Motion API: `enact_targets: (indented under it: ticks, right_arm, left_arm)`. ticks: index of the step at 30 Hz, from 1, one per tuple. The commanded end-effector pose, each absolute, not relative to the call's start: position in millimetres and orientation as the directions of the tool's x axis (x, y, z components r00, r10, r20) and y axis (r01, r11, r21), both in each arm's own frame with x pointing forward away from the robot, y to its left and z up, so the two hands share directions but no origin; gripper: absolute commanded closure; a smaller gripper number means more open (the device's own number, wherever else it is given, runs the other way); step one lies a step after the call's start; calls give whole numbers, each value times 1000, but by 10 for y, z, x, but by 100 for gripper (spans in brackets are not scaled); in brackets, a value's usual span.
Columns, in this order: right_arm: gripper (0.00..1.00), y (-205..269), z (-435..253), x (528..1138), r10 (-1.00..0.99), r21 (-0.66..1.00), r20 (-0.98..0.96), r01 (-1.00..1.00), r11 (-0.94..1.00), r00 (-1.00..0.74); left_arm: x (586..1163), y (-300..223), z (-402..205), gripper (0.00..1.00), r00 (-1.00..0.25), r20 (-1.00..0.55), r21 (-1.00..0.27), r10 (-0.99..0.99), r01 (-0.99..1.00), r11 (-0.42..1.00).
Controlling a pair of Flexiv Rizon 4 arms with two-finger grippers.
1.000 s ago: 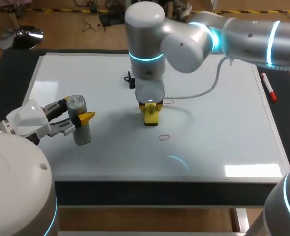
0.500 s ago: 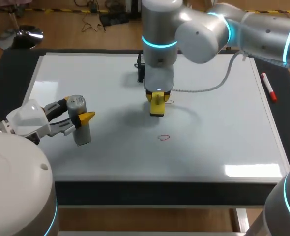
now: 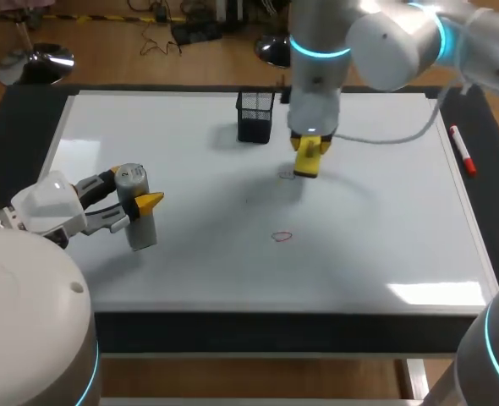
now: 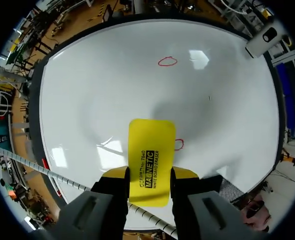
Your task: Pick up the inspection probe, press it on each red-marked spot on the whiteboard one by one, put down the probe, pick up the eraser, and wipe off all the red marks.
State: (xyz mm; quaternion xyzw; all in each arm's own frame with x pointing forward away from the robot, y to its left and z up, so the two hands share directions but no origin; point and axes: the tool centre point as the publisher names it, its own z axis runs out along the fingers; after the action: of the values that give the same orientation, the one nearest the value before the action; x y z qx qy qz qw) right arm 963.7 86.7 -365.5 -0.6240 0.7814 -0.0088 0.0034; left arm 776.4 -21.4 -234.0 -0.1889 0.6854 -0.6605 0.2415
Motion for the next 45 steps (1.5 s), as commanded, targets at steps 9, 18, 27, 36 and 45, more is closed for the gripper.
enact_targets:
  ticks: [9,18,27,36,45]
  right_arm:
    - [100,-257,-3506,9991,-920,-22,25,-920,392,-392]
    - [100,-798,-3558,10038,-865,-18,46,-866,500,-500]
    - [100,-936,-3607,10078,-827,-14,56,-828,560,-560]
    - [100,-941,-3587,10106,-822,-10,39,-823,569,-568]
    - [100,-941,-3587,10106,-822,-10,39,-823,569,-568]
  left_arm:
    - [7768,-226,-2335,100,-810,-83,-997,-580,61,56]
    - [7768,-226,-2335,100,-810,-83,-997,-580,61,56]
    - [7768,-226,-2335,100,-810,-83,-997,-580,61,56]
    - [7768,-226,-2335,100,-810,-83,-997,-580,61,56]
    - [7768,-226,-2335,100,-810,-83,-997,-580,61,56]
